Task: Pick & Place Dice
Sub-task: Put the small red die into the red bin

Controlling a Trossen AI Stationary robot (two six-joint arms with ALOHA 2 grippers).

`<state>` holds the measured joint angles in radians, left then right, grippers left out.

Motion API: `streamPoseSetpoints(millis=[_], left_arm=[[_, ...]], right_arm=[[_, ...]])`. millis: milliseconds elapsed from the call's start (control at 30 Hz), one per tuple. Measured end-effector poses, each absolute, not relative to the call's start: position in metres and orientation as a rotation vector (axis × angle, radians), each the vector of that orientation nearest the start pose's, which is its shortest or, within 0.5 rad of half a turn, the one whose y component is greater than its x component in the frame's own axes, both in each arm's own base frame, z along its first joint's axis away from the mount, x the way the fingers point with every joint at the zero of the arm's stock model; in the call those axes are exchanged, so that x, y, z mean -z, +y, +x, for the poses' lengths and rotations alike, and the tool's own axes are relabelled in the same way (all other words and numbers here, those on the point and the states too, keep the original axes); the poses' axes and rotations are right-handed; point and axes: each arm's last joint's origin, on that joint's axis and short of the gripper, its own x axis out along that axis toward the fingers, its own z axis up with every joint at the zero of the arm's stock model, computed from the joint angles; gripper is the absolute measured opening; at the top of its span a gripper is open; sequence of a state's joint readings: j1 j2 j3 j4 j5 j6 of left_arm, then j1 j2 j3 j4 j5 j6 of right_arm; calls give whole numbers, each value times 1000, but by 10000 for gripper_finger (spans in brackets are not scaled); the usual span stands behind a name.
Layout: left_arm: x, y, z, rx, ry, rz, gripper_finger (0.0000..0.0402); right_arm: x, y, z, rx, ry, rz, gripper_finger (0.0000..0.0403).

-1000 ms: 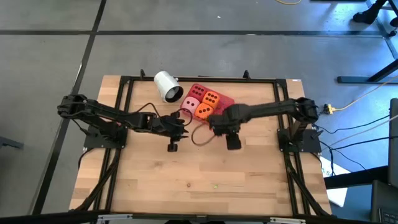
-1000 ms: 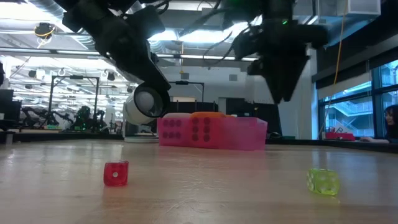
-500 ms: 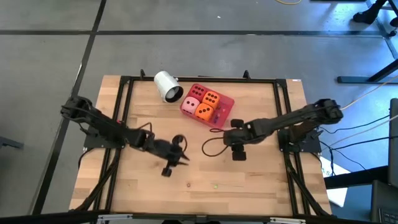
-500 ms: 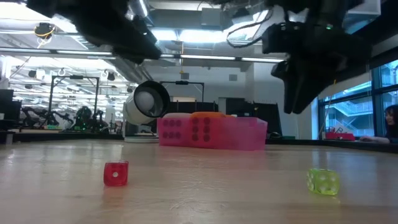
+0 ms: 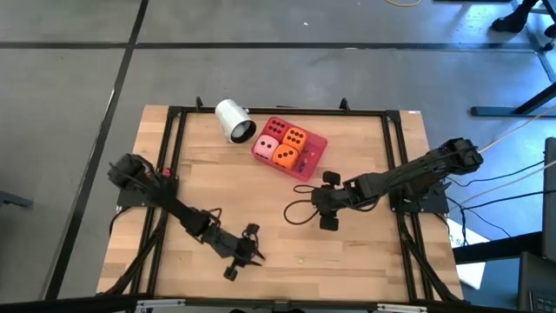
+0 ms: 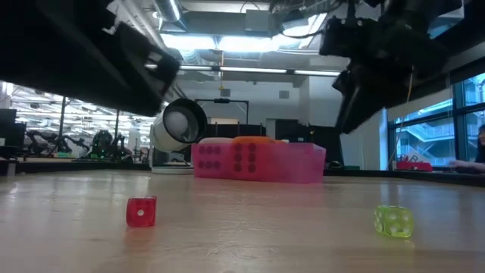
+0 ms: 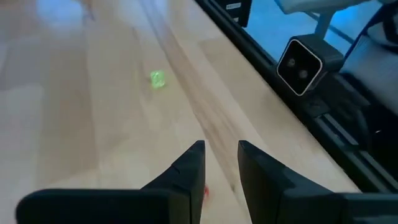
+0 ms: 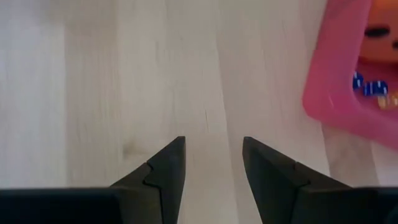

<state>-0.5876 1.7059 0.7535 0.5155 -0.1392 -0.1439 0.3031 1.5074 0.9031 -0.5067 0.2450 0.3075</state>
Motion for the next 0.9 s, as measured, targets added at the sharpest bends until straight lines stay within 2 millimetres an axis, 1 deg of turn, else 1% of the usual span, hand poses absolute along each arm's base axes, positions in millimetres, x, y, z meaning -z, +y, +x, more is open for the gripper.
streamPoseSetpoints(millis=[133, 233, 567, 767, 900], left_arm=[[-154, -185, 293, 416, 445, 38, 101], [-149, -186, 297, 450, 471, 33, 111], [-142, -182, 296, 415, 538, 31, 133], [-138, -175, 297, 376, 597, -8, 134], [-137, -175, 297, 374, 605, -6, 134]], right_arm=[[-194, 79, 275, 98, 1007, -15, 160], [-194, 80, 276, 95, 997, -14, 160], [-194, 79, 276, 95, 999, -15, 160], [-194, 79, 276, 97, 999, -12, 160], [-194, 79, 276, 99, 999, -8, 160]])
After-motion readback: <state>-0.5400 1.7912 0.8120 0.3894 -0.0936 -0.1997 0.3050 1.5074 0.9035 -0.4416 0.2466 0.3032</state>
